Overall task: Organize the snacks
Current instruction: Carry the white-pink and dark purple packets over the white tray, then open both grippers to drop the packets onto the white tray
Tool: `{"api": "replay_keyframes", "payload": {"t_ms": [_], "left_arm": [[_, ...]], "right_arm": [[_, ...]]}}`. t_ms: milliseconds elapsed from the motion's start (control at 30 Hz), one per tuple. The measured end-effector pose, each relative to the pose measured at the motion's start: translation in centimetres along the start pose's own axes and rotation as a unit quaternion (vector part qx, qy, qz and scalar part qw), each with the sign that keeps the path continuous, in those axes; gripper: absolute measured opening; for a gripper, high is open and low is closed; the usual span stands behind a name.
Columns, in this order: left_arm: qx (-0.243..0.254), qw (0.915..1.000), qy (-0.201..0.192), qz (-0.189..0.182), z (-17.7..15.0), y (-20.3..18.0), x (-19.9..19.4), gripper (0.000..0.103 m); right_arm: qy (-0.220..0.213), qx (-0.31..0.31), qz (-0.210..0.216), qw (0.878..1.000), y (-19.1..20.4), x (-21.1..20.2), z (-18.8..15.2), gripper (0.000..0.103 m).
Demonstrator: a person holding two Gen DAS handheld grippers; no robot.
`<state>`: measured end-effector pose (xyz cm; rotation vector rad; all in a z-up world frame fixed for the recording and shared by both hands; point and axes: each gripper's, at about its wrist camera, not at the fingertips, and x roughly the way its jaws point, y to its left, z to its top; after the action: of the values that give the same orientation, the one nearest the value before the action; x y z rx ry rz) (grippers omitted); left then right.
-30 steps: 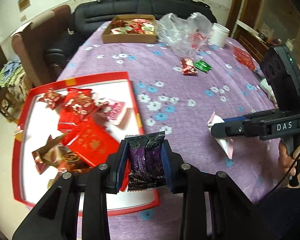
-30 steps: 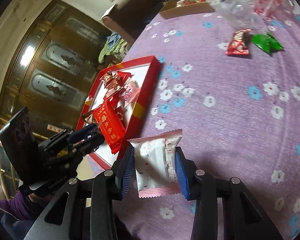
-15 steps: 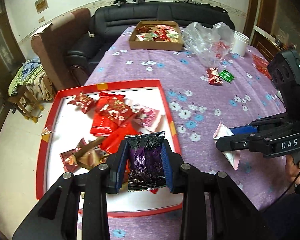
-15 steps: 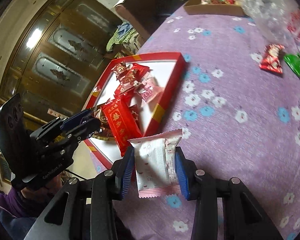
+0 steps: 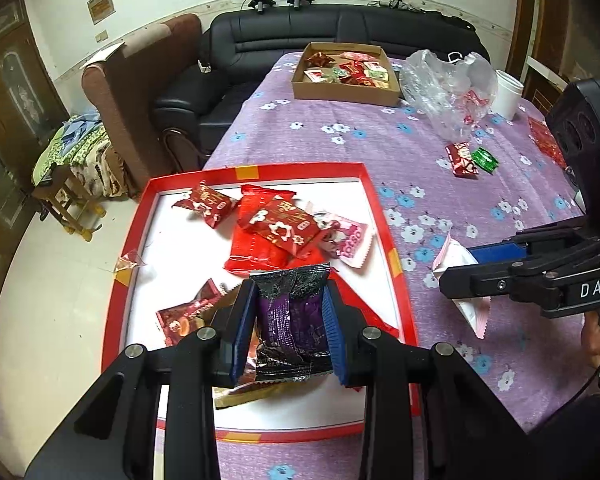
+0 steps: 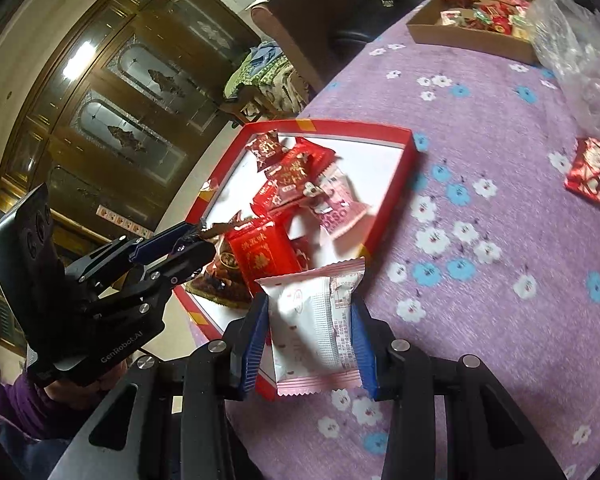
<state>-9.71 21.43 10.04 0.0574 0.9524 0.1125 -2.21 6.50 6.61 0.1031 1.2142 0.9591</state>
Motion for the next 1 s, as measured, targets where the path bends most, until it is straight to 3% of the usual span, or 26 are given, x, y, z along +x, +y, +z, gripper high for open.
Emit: {"api": "replay_keyframes", "payload": {"t_ms": [600, 1000], "left_arm": [[0.001, 0.9998, 0.003, 0.022, 0.3, 3.2, 1.2, 0.031], [-0.004, 0.9996, -0.009, 0.025, 0.7, 4.6, 1.5, 0.031]], "right_arm": [[-0.003, -0.027, -0.003, 1.000, 3.2, 3.1, 3.7, 0.040], [-0.013, -0.038, -0.015, 0.999, 4.6, 2.9, 4.8, 0.040]]}}
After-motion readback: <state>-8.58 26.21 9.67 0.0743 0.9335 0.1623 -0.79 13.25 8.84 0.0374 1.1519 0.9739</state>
